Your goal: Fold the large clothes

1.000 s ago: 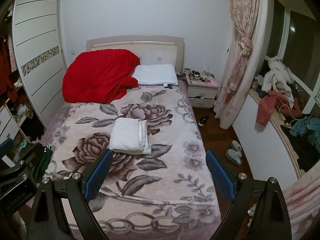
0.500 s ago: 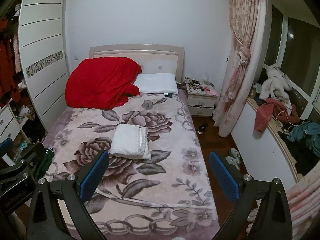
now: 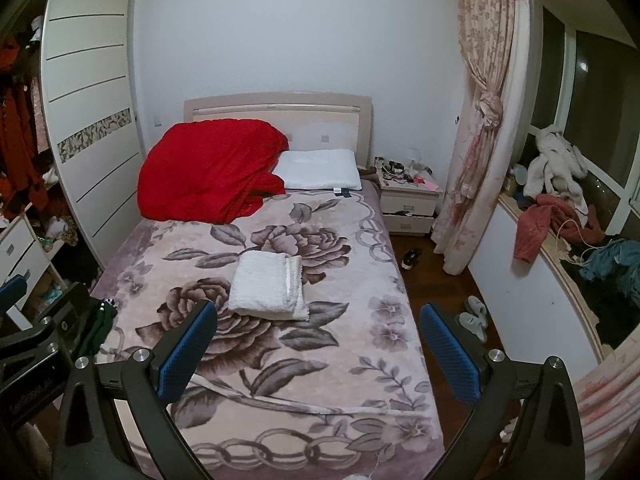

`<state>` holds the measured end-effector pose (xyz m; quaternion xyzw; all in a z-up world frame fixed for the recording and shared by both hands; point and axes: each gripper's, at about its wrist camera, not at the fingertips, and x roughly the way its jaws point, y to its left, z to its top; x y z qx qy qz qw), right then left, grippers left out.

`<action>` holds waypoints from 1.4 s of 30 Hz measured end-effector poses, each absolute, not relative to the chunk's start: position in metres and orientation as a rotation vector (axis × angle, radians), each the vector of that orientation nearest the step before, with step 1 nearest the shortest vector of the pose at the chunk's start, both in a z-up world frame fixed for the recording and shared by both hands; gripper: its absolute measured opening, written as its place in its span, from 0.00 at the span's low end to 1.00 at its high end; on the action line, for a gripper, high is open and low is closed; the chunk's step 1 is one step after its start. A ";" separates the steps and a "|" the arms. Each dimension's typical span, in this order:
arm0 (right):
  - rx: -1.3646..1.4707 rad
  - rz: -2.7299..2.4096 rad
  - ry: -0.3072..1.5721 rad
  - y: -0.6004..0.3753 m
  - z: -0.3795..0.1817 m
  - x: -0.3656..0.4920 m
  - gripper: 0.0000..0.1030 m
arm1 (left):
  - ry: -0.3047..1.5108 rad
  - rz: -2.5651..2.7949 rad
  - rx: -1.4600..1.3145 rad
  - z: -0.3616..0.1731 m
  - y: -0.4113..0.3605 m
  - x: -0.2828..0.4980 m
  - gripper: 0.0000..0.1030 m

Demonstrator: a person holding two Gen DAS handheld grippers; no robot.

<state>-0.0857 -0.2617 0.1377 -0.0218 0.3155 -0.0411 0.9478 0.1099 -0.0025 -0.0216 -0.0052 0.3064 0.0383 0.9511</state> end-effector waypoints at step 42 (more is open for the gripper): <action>-0.025 -0.096 0.633 -0.248 0.138 -0.099 1.00 | 0.605 0.085 -0.010 -0.013 -0.002 0.105 0.97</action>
